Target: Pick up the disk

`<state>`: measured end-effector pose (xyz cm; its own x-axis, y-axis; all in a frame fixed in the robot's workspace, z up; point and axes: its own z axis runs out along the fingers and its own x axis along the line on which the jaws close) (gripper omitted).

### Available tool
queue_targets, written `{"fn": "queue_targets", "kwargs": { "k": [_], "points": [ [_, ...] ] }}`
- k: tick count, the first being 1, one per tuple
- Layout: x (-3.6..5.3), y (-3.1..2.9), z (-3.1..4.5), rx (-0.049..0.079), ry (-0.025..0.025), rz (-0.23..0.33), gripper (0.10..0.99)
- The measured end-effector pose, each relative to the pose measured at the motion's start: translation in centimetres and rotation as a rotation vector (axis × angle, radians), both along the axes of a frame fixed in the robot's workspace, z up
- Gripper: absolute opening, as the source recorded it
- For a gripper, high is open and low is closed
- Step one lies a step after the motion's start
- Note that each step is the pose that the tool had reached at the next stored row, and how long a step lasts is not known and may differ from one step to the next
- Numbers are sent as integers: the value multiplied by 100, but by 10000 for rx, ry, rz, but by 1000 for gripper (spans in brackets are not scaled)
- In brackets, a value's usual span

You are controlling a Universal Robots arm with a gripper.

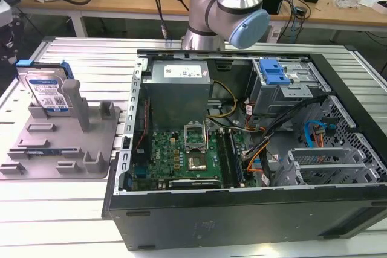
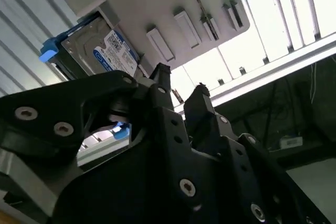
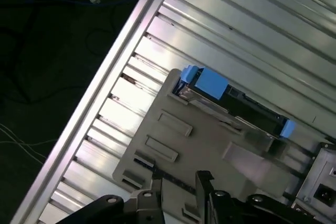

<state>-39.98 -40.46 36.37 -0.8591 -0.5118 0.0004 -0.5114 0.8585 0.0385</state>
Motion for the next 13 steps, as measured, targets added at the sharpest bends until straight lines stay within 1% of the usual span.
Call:
{"fn": "queue_targets", "kwargs": {
  "k": [2,3,4,5,6,8,9,11,13],
  "points": [
    [0,0,0,0,0,572,478],
    [0,0,0,0,0,769,537],
    [0,0,-1,0,-1,938,537],
    [0,0,-1,1,-1,1128,604],
    [0,0,-1,0,0,1298,604],
    [0,0,-2,0,-1,1958,604],
    [0,0,-2,0,-1,2133,604],
    [0,0,-3,0,0,2754,604],
    [0,0,-3,-2,-10,3195,604]
  ]
}}
